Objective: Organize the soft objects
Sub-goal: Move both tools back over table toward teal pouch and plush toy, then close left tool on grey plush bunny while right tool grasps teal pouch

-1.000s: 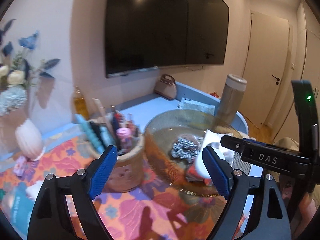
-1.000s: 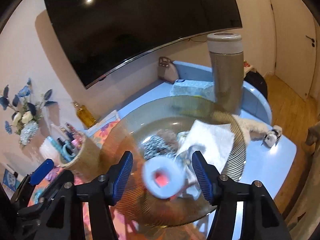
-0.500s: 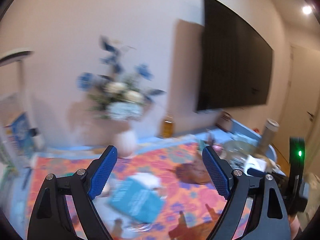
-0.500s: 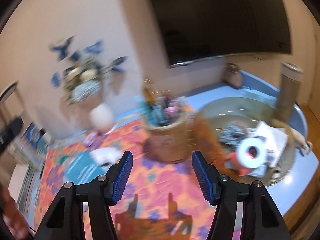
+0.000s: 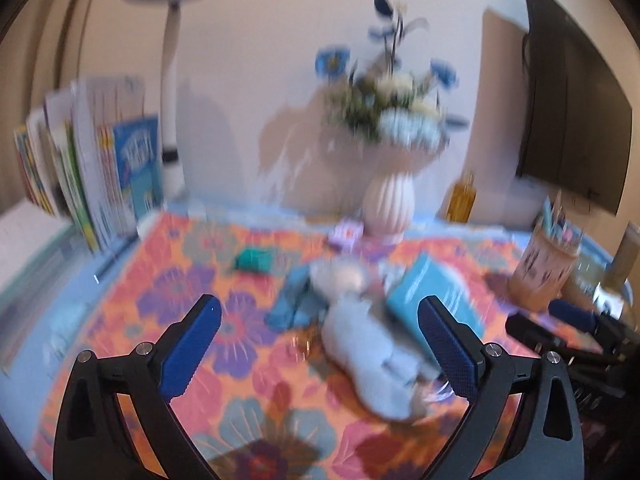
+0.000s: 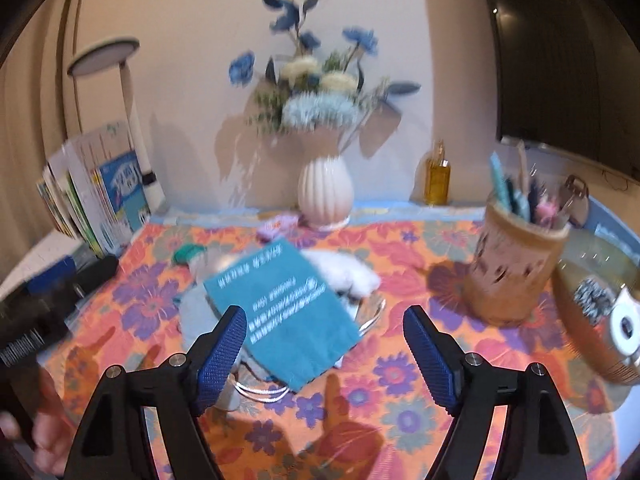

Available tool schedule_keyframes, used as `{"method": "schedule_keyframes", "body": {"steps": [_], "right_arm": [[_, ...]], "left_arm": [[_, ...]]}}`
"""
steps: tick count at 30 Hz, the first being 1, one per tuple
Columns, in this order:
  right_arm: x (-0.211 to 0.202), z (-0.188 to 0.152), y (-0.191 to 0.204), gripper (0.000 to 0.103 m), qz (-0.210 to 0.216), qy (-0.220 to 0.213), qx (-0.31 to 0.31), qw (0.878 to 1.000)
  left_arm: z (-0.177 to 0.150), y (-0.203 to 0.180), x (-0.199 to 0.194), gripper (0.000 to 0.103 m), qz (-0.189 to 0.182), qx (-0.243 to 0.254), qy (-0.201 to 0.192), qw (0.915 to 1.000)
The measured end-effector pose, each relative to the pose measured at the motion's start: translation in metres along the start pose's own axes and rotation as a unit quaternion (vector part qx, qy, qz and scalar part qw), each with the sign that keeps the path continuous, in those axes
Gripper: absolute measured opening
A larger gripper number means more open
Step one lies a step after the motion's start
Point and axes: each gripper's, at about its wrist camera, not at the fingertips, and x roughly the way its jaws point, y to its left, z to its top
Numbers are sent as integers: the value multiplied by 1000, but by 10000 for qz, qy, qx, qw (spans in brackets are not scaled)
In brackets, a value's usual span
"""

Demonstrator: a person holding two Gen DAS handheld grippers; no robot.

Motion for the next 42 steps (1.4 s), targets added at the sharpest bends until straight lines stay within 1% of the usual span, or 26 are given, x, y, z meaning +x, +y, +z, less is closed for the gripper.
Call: {"method": "schedule_keyframes", "body": {"steps": [2,5,8,10,12,15,18,20,24,30,33,39,42], "right_arm": [[11,-7,-2,79,55,132,105,9998],[24,-15,-6,79,-75,223,124,9996],[35,-22,-10,79,-129,340,158,9992],[40,-23,-12,79,-140,429,174,9988],[42,-24,-11,80,-135,417,154,9989],[45,-25,-7,80,-157,499,60,9986],[46,-26,-3,81,-176,517,-38,9985],[46,-26,-4,83,-183,505,-28,9986],[46,-26,-6,85,-157,474,28,9987],[46,-26,-4,85,-211,488,-4,9986],[45,-26,-2,85,-88,533,-61,9985],[50,-26,8,85,-158,644,-266,9974],[50,-22,16,85,51,734,-280,9969]], "left_arm": [[-11,-1,8,99,11,50,35,10000],[-24,0,16,99,68,56,45,10000],[-32,8,25,99,82,-137,233,9996],[-32,14,27,99,3,-303,261,9992],[-34,22,30,99,-105,-491,354,9981],[-35,28,35,99,-128,-646,461,9968],[-35,24,35,99,-111,-576,471,9972],[-35,20,35,99,-78,-476,466,9977],[-35,15,35,99,-4,-345,461,9983],[-35,16,36,99,-7,-345,471,9983],[-35,17,35,99,-20,-380,457,9982],[-34,16,35,99,-9,-416,442,9982],[-34,17,37,99,18,-425,499,9978]]}}
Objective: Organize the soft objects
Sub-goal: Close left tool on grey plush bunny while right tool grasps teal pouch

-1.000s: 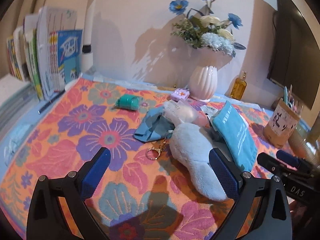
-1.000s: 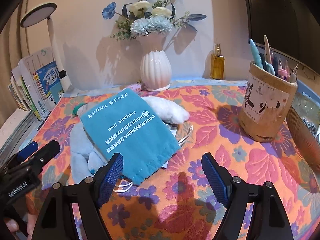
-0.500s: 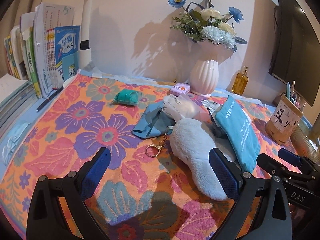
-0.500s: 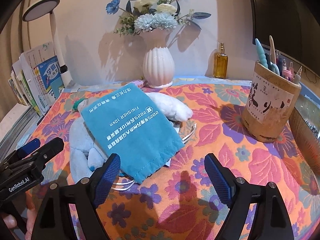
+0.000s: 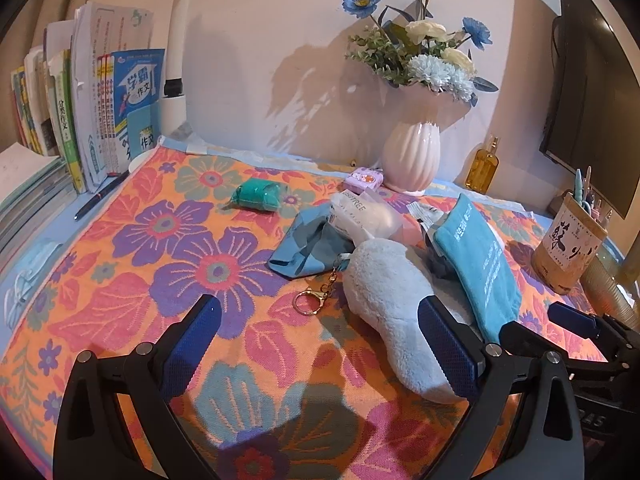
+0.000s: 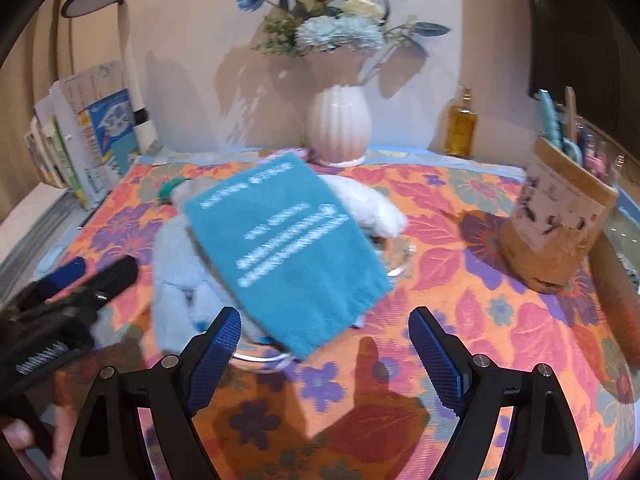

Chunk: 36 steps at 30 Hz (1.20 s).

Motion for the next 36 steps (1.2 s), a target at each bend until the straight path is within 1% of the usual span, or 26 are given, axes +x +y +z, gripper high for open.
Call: {"method": "schedule_keyframes", "body": {"steps": [1,2,3,5,6,7,9,12,13,14,15,16,17,18,19,20,22,24,28,31,32,33,34,35,36], "right_arm": [[0,3,3,85,158,30,36,9999],[1,7,9,85,273,58,31,9996],[2,10,13,85,277,68,-5,9996],[7,18,22,85,193,40,-107,9997],[10,20,23,85,211,49,-130,9997],[15,22,24,85,199,85,-150,9997],[22,22,24,85,101,167,-167,9997],[30,22,22,84,59,223,-111,9997],[32,22,21,74,-13,233,-98,9997],[33,22,18,57,19,236,-73,9997],[33,22,16,54,137,250,-21,9996],[33,22,13,45,203,241,56,9995],[31,22,11,33,227,190,96,9995],[28,22,10,26,294,144,118,9994],[24,22,10,14,299,104,117,9994],[20,22,9,13,237,51,92,9997],[9,23,7,10,10,-117,23,9999],[1,24,-2,9,-6,-181,128,9998],[-8,23,-19,9,64,-124,326,9994],[-12,20,-25,9,172,15,253,9995],[-10,18,-26,12,276,120,234,9993],[-8,17,-28,15,326,168,286,9989],[-5,16,-33,28,349,216,388,9984],[-3,15,-36,50,348,261,456,9980],[1,14,-41,60,324,283,535,9976]], "left_arm": [[0,1,0,99,9,-11,10,10000],[1,2,1,97,70,-40,18,10000],[1,7,3,96,163,-177,65,9997],[2,19,6,97,61,-422,120,9990],[2,25,3,97,13,-575,50,9983],[1,26,2,97,-2,-610,5,9981],[1,22,2,97,-67,-514,9,9987],[0,9,3,97,7,-210,15,9998],[0,6,3,97,25,-121,12,9999],[-1,3,2,97,62,-28,14,10000],[-1,1,3,97,69,23,31,10000],[-1,-1,4,97,47,87,83,9999],[0,-2,5,97,46,134,126,9998],[0,-5,6,97,49,205,186,9996],[1,-7,7,97,15,242,225,9995],[2,-8,7,97,-45,250,281,9993],[6,-9,9,97,-250,106,446,9986],[8,-10,13,97,-482,-59,632,9968],[11,-17,28,96,-618,-216,909,9937],[14,-22,40,88,-616,-293,956,9931],[16,-23,46,80,-625,-324,995,9925],[16,-23,50,70,-622,-344,1034,9921],[17,-24,55,68,-663,-350,1090,9912],[18,-24,57,63,-749,-373,1069,9907],[19,-25,58,58,-817,-367,1015,9908]]}}
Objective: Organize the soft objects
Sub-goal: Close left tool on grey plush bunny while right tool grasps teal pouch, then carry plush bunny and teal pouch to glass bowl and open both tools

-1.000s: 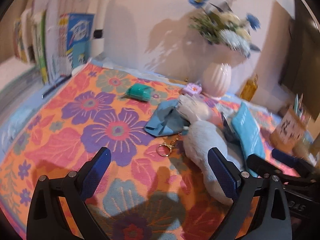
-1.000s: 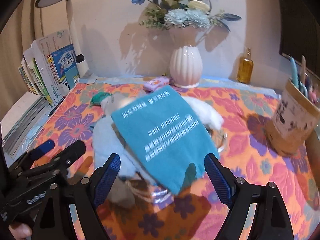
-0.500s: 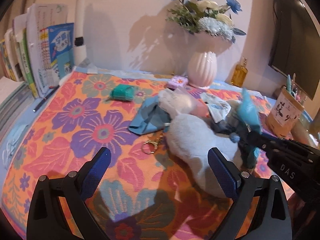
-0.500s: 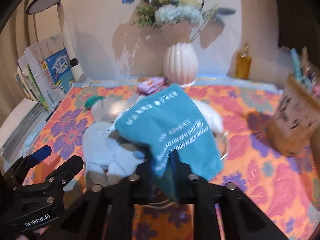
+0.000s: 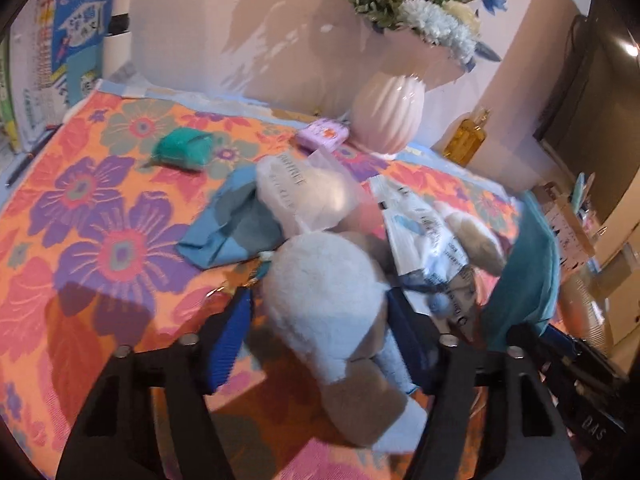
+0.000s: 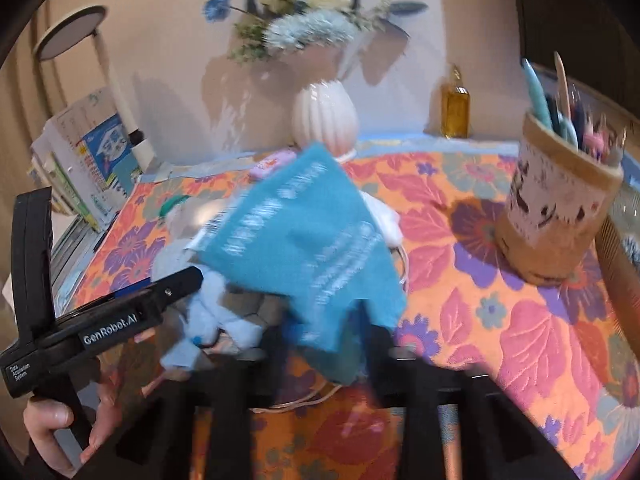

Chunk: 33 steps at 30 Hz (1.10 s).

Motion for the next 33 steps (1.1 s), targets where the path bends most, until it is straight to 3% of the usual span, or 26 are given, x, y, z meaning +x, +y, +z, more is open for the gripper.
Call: {"method": "schedule_keyframes", "body": {"steps": [1,4,6,9,12,13,17,20,30,33], "right_arm": [[1,0,-3,64,-43,-29,36,10000],[4,3,-9,64,-54,-61,78,9999],[10,8,-11,65,-41,-7,101,9999],[21,15,-13,75,-8,52,140,9999],[35,18,-20,75,151,181,318,9992],[38,18,-23,73,222,213,406,9987],[33,13,-30,30,559,83,587,9967],[19,10,-25,17,411,-77,451,9981],[-37,14,-18,15,428,-623,471,9960],[-48,15,-12,15,413,-726,359,9959]], "left_arm": [[-1,-2,0,56,-18,47,-44,10000],[-7,-8,-2,55,79,253,-257,9993],[-6,-8,-4,55,47,268,-286,9992],[-5,-4,-3,55,-41,167,-262,9995],[-6,-5,-3,54,-30,185,-280,9994],[-6,-6,-3,54,-21,204,-291,9994],[-7,-8,-8,49,-48,276,-406,9988],[-8,-10,-15,47,-100,311,-509,9982],[-15,-22,-66,46,-229,564,-786,9950],[-8,-13,-73,46,-566,351,-650,9957]]}}
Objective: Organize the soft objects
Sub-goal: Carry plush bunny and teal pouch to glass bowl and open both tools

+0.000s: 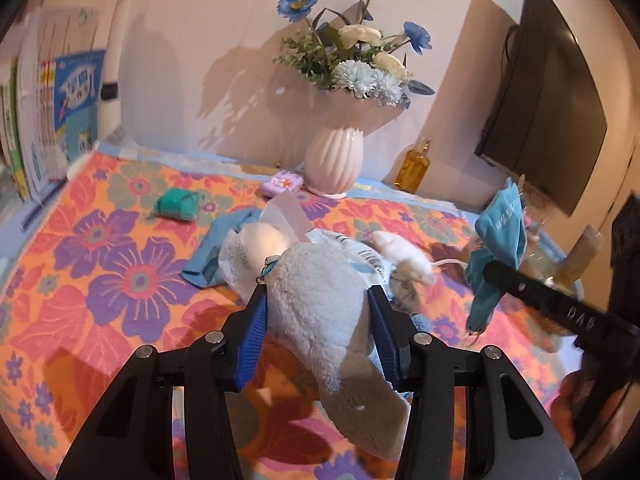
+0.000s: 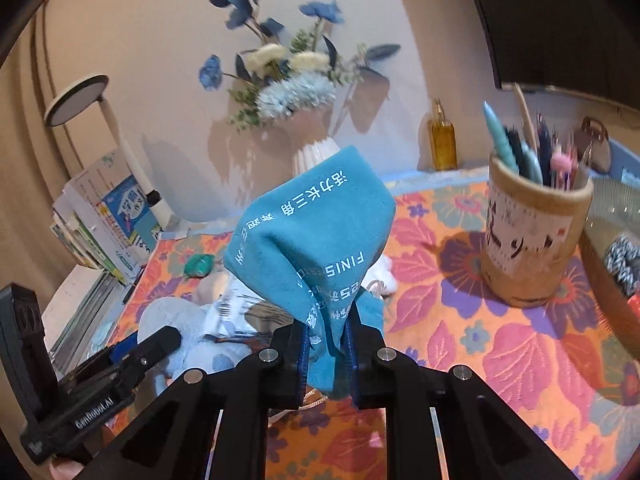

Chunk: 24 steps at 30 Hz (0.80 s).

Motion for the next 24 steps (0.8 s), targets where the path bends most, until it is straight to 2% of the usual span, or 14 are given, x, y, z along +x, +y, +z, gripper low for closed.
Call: {"method": "schedule_keyframes", "body": {"steps": [3,8,10,14,17,21,24], "right_arm": [[-9,-3,4,15,-61,-59,-90,9999],[-20,-7,0,15,40,-97,15,9999],[-28,-4,-1,15,12,-206,46,9998],[-41,0,6,15,-142,-394,-107,9991],[-49,1,8,15,-98,-458,-154,9988],[-53,-2,9,15,-207,-477,-276,9983],[-51,-5,4,15,-208,-372,-228,9988]], "left_arm": [[5,11,-14,46,-219,-280,-100,9993],[19,13,-60,44,176,-135,-825,9963],[28,17,-75,40,118,-190,-1008,9947],[38,11,-91,39,12,-120,-1235,9923],[36,7,-84,39,52,-12,-1122,9937],[15,22,-54,39,-48,-168,-387,9991],[-12,30,-25,40,51,-84,311,9995]]}}
